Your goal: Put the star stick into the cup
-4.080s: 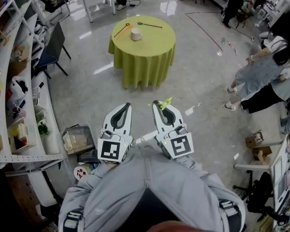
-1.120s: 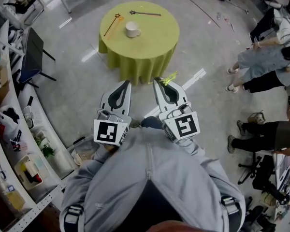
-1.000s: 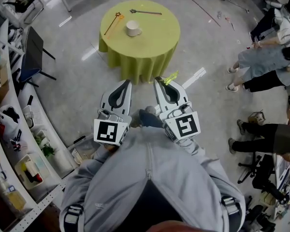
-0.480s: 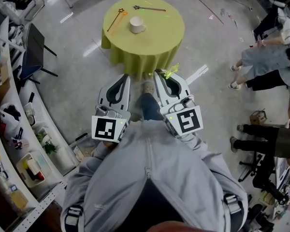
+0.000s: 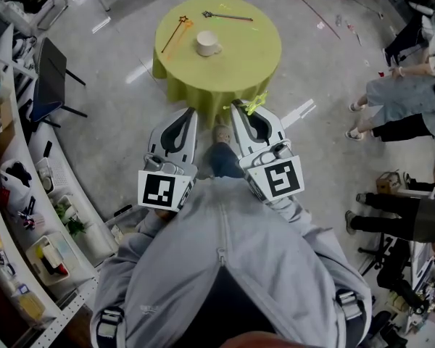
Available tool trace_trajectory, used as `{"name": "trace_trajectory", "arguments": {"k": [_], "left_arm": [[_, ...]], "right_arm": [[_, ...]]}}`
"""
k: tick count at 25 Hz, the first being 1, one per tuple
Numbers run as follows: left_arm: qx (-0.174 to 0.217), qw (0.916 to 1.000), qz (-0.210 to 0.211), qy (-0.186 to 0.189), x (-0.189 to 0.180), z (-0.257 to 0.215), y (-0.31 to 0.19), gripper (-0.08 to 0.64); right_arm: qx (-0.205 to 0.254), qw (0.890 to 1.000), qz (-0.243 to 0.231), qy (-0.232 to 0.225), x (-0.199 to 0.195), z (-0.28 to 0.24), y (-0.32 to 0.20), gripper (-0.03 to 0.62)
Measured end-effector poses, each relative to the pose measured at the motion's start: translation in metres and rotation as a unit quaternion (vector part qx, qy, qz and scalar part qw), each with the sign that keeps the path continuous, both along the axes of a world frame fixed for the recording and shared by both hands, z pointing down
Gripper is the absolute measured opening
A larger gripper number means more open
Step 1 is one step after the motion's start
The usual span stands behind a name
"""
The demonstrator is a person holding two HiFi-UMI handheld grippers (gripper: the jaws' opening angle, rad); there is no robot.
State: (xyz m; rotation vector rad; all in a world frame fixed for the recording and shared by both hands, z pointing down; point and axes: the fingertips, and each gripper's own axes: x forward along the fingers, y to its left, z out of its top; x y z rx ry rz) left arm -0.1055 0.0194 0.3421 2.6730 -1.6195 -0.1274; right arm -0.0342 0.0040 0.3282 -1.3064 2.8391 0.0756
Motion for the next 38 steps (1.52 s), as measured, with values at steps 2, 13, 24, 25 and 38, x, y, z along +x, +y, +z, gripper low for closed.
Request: {"name": "trace_trajectory", "arguments": {"k": [2, 13, 24, 25, 38], "left_arm": [[-0.001, 1.0000, -0.002, 0.002, -0.001, 0.003, -0.016, 0.017], [-0.020, 0.9995, -0.022, 0.007, -0.001, 0.020, -0.146, 0.017], [-0.045, 0.9982, -0.040, 0.007, 0.007, 0.028, -0.269, 0.017], [-0.047, 0.9980, -0.042, 0.007, 0.008, 0.030, -0.276, 0.017], [-0.058, 0.9957, -0.073, -0.005, 0.023, 0.037, -0.356, 0.017]], "right_arm": [[-0.005, 1.000, -0.002, 0.006, -0.001, 0.006, -0.017, 0.035], [-0.031, 0.999, -0.025, 0.016, -0.002, 0.026, -0.148, 0.035], [-0.056, 0.997, -0.050, 0.015, 0.004, 0.041, -0.278, 0.035], [-0.061, 0.997, -0.052, 0.016, 0.005, 0.042, -0.286, 0.037], [-0.074, 0.992, -0.101, 0.012, 0.011, 0.057, -0.368, 0.035]]}}
